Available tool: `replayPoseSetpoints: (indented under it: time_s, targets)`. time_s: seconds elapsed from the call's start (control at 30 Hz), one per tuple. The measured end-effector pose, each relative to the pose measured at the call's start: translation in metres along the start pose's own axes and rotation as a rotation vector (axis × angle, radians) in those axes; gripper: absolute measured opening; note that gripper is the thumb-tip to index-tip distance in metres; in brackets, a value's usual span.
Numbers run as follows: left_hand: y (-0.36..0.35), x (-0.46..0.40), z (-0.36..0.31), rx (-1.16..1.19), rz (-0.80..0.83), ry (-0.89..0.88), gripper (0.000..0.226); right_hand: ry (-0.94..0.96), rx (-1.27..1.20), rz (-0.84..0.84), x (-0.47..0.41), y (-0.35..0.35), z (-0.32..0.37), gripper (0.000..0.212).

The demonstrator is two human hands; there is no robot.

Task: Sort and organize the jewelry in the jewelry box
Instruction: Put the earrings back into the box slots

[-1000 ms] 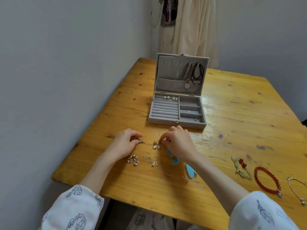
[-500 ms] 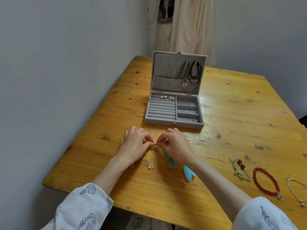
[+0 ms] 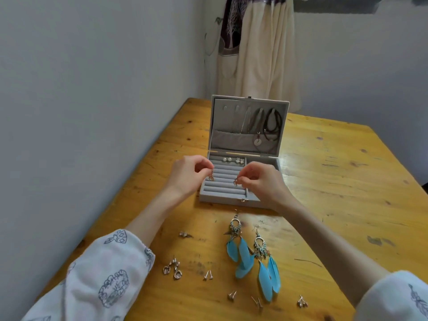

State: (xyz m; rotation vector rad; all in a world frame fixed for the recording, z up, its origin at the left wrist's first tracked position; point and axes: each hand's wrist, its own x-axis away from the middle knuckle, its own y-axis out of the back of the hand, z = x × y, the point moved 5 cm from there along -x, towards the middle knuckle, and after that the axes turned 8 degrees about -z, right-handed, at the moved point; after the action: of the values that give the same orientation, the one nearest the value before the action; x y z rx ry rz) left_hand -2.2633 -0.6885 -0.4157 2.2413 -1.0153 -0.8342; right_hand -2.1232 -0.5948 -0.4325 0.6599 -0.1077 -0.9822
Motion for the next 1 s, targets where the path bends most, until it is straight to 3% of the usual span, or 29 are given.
replayPoseSetpoints:
  time_s: [0.23, 0.4, 0.5, 0.63, 1.0]
  targets:
    - [-0.038, -0.047, 0.009, 0.014, 0.044, 0.035, 0.014, 0.005, 0.045, -0.035, -0.042, -0.005, -0.023, 0.006]
    - [-0.067, -0.06, 0.013, 0.109, 0.28, 0.122, 0.012, -0.194, -0.107, 0.225, -0.057, -0.007, -0.046, 0.008]
    - [-0.08, -0.068, 0.019, 0.086, 0.353, 0.204, 0.01, -0.233, -0.037, 0.266, -0.067, -0.009, -0.056, 0.01]
    - [-0.091, -0.077, 0.023, 0.039, 0.352, 0.247, 0.01, -0.2, 0.108, 0.205, -0.08, -0.015, -0.059, 0.006]
    - [-0.102, -0.078, 0.017, -0.011, 0.291, 0.265, 0.014, -0.308, 0.129, 0.225, -0.095, -0.025, -0.067, 0.012]
